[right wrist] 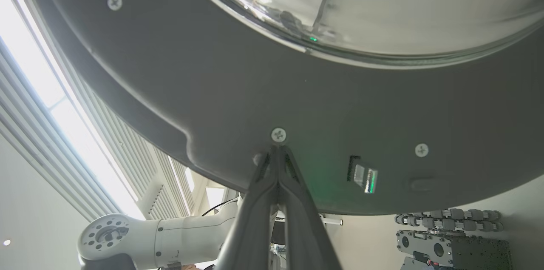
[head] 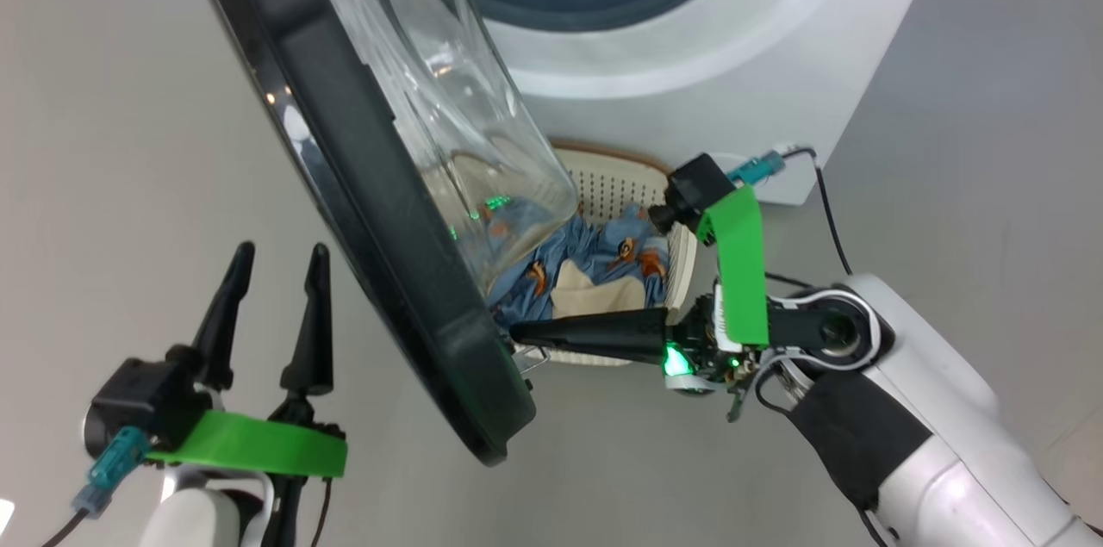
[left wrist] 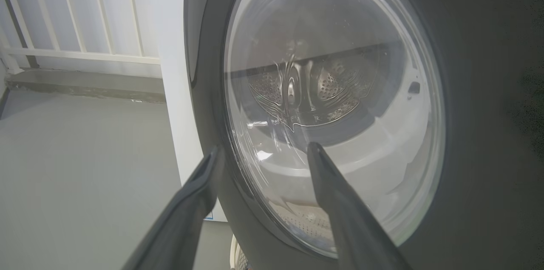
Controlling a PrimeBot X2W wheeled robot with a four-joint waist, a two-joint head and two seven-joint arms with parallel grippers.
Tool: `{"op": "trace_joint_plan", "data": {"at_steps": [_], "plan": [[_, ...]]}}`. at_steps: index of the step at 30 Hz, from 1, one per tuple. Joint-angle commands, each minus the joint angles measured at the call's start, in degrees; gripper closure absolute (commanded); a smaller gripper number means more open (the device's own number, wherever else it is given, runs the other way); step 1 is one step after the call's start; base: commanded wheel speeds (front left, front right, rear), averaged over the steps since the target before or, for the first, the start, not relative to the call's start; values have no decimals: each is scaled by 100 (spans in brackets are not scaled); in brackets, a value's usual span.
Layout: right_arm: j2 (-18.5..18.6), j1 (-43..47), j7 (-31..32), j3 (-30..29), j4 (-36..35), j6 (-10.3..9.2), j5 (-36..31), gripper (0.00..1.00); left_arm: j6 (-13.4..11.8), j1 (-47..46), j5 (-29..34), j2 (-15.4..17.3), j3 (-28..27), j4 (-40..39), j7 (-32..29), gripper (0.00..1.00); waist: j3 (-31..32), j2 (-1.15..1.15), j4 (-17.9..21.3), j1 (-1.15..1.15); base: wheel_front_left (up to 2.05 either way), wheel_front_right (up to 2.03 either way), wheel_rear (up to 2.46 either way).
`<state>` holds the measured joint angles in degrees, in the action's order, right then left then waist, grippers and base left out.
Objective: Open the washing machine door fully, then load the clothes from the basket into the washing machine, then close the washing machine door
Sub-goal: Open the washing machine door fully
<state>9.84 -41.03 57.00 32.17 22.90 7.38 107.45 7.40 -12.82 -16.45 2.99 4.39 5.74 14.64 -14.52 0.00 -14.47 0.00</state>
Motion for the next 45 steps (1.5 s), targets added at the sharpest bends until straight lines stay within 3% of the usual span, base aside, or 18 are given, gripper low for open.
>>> {"op": "trace_joint_plan", "data": {"at_steps": [1, 23, 30, 31, 32, 38, 42, 43, 45], "plan": [[-5, 161, -149, 89, -235, 11, 165, 100, 9, 33, 26, 190, -240, -89, 36, 0, 195, 0, 87, 0, 0, 0, 0], [1169, 812, -2240, 973, -1341, 11, 1421, 99, 9, 634, 99, 357, -421, -146, 36, 0, 952, 0, 663, 0, 0, 0, 0], [1405, 1326, -3210, 746, -1808, 11, 1558, 51, 9, 808, 99, 346, -610, -207, 36, 0, 1027, 0, 869, 0, 0, 0, 0], [1433, 1396, -3379, 678, -1867, 11, 1499, 21, 9, 835, 101, 342, -633, -220, 36, 0, 1031, 0, 894, 0, 0, 0, 0], [1438, 1462, -3571, 595, -1922, 11, 1419, 0, 9, 862, 103, 340, -664, -234, 36, 0, 1031, 0, 928, 0, 0, 0, 0], [1449, 1689, -4855, 92, -2003, 11, 338, 0, 9, 945, 137, 294, -747, -304, 36, 0, 1013, 0, 1057, 0, 0, 0, 0], [1439, 1657, -5858, -57, -1775, 11, -804, 0, 9, 925, 176, 254, -737, -341, 36, 0, 999, 0, 1101, 0, 0, 0, 0], [1478, 1595, -6353, -25, -1577, 11, -1478, 0, 9, 908, 179, 249, -731, -343, 36, 0, 994, 0, 1114, 0, 0, 0, 0], [1491, 1545, -6617, 6, -1483, 11, -1843, 0, 9, 904, 178, 248, -732, -344, 36, 0, 994, 0, 1120, 0, 0, 0, 0]]}}
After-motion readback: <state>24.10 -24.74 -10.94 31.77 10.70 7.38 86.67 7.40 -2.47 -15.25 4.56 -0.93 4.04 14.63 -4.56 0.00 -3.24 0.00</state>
